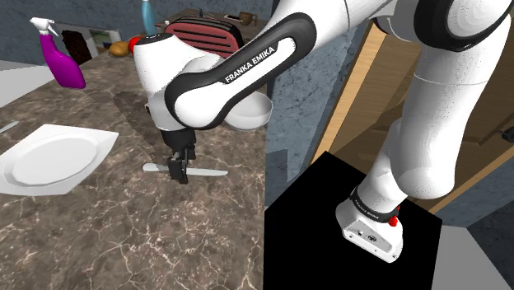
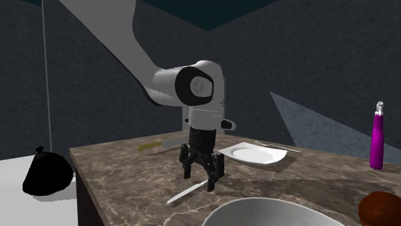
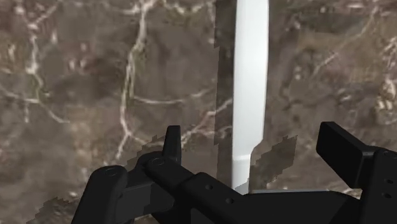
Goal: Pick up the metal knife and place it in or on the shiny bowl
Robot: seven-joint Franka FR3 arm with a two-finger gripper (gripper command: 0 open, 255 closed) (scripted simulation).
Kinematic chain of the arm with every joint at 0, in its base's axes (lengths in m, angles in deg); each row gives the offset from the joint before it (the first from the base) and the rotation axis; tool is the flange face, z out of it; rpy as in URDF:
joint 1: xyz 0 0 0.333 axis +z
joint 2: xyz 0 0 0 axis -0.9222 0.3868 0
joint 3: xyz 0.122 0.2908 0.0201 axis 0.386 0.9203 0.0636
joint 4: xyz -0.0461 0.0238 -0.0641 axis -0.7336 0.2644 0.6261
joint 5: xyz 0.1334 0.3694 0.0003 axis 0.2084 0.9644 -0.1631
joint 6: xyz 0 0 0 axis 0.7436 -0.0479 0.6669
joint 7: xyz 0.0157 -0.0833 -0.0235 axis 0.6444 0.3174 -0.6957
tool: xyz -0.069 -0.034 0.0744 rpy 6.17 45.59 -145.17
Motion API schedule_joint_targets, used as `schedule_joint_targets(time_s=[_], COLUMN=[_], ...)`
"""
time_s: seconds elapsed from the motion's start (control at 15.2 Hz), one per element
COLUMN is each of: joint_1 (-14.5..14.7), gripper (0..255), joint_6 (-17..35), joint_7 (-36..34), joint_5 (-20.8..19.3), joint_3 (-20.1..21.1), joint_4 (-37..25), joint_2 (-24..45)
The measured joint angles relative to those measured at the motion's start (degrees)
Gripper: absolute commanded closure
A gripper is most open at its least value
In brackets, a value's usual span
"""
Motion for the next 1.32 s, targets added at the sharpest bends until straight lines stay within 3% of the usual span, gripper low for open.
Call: schedule_joint_targets(time_s=[0.33,0.66,1.32], joint_1=[-0.38,-0.44,-0.34], gripper=[255,255,255], joint_6=[0.22,0.28,-6.02], joint_7=[-0.13,0.11,0.7], joint_5=[-2.38,-0.39,1.54], joint_3=[-0.5,-0.42,0.51], joint_4=[-0.27,-0.17,-2.63], joint_2=[-0.54,-0.63,-3.65])
